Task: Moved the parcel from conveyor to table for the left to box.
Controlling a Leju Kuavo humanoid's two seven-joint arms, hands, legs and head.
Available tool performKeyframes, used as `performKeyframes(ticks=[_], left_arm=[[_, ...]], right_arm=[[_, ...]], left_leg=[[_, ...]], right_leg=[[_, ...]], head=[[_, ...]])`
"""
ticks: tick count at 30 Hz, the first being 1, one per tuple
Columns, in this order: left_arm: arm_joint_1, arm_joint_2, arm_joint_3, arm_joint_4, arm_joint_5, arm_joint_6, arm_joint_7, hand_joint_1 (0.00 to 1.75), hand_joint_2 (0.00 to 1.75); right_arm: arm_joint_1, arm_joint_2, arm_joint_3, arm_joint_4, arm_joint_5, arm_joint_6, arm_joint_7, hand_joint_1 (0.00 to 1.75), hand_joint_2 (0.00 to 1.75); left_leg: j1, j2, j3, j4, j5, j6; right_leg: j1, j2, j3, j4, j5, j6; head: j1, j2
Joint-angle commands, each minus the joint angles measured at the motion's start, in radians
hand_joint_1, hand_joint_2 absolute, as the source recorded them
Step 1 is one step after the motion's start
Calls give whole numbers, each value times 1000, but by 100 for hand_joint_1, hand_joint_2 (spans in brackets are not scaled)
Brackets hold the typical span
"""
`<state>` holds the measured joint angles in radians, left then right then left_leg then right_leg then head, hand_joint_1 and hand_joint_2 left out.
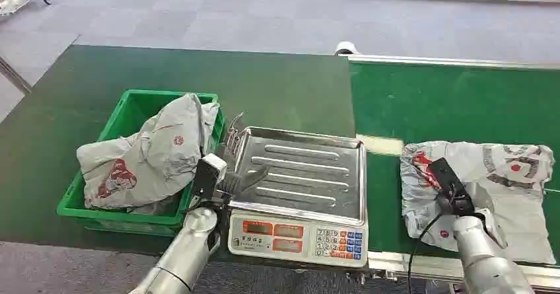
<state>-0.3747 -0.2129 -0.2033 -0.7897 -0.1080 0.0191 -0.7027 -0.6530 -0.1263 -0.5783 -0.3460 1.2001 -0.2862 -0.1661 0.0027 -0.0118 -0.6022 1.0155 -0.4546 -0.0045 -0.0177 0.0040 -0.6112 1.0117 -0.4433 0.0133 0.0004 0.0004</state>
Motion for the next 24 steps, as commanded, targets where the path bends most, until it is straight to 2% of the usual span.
performKeyframes(ticks=[1, 2, 3, 6, 9, 10, 11, 16, 18, 20, 21, 22, 23, 24], left_arm=[[-14, 4, 27, 16, 1, 1, 5, 0, 175], [-14, 5, 24, 14, 2, -2, 5, 0, 175], [-17, 1, 20, 18, 2, -3, 5, 0, 175], [-21, 0, 9, 23, 6, 1, 5, 0, 175], [-23, 0, 1, 12, 16, 16, 5, 0, 175], [-23, 0, 1, 12, 16, 16, 5, 0, 175], [-10, -5, 15, -33, 42, 37, 5, 0, 175], [-7, -7, 20, -46, 50, 41, 5, 0, 175], [28, -4, 7, -167, 22, 211, 5, 0, 175], [66, -2, 8, -300, 46, 307, 5, 0, 175], [86, 6, 3, -391, 47, 362, 5, 0, 175], [96, 11, 1, -438, 65, 373, 5, 0, 175], [96, 12, 8, -444, 76, 362, 5, 0, 175], [95, 21, 8, -408, 68, 331, 5, 0, 175]], right_arm=[[-3, 82, -6, -161, -164, -204, -273, 175, 175], [13, 97, -14, -216, -263, -230, -394, 175, 175], [28, 109, -13, -257, -306, -272, -452, 175, 175], [85, 132, 39, -398, -444, -286, -531, 175, 175], [154, 140, 144, -550, -559, -319, -532, 175, 175], [154, 140, 144, -550, -559, -319, -532, 175, 175], [205, 132, 231, -648, -660, -356, -532, 175, 175], [208, 128, 242, -647, -669, -360, -532, 175, 175], [255, 100, 356, -745, -763, -389, -532, 175, 175], [276, 91, 416, -802, -796, -377, -532, 175, 175], [285, 91, 447, -833, -795, -409, -532, 175, 175], [279, 94, 454, -812, -797, -397, -532, 175, 175], [257, 81, 470, -750, -754, -343, -458, 175, 175], [239, 80, 460, -707, -688, -267, -339, 175, 175]], left_leg=[[0, 3, 1, -1, 0, 0], [0, 5, 3, -1, -1, -1], [0, 3, 1, -1, 0, -1], [0, 4, 3, -2, -1, -1], [1, 2, 2, -1, -1, -1], [1, 2, 3, -1, -1, -1], [1, 2, 3, -1, -1, -1], [1, 3, 2, -1, -1, -1], [1, 3, 1, 0, -1, -1], [1, 2, 0, 0, -1, -1], [1, 2, 1, -1, -1, -1], [1, 4, 0, 0, -2, -1], [1, 5, 2, 0, -2, -1], [1, 6, 1, 1, -2, -1]], right_leg=[[0, 2, 0, 0, 0, -1], [1, 3, 1, -1, 1, -2], [0, 2, 0, -1, 0, -1], [1, 2, 2, -1, 0, -2], [1, 1, 2, -1, 0, -1], [1, 1, 2, -1, 0, -1], [1, 0, 3, -2, 0, -2], [1, 2, 1, -2, 0, -1], [1, 2, 0, -1, 0, -1], [1, 1, -1, 0, 0, -1], [1, 1, 0, -1, 0, -1], [1, 2, -1, 0, -1, -2], [1, 3, 0, -1, 0, -2], [1, 4, -1, 0, 0, -1]], head=[[0, 0], [0, 0], [0, 0], [0, 0], [0, 0], [0, 0], [0, 0], [0, 0], [0, 0], [0, 0], [0, 0], [0, 0], [0, 0], [0, 0]])
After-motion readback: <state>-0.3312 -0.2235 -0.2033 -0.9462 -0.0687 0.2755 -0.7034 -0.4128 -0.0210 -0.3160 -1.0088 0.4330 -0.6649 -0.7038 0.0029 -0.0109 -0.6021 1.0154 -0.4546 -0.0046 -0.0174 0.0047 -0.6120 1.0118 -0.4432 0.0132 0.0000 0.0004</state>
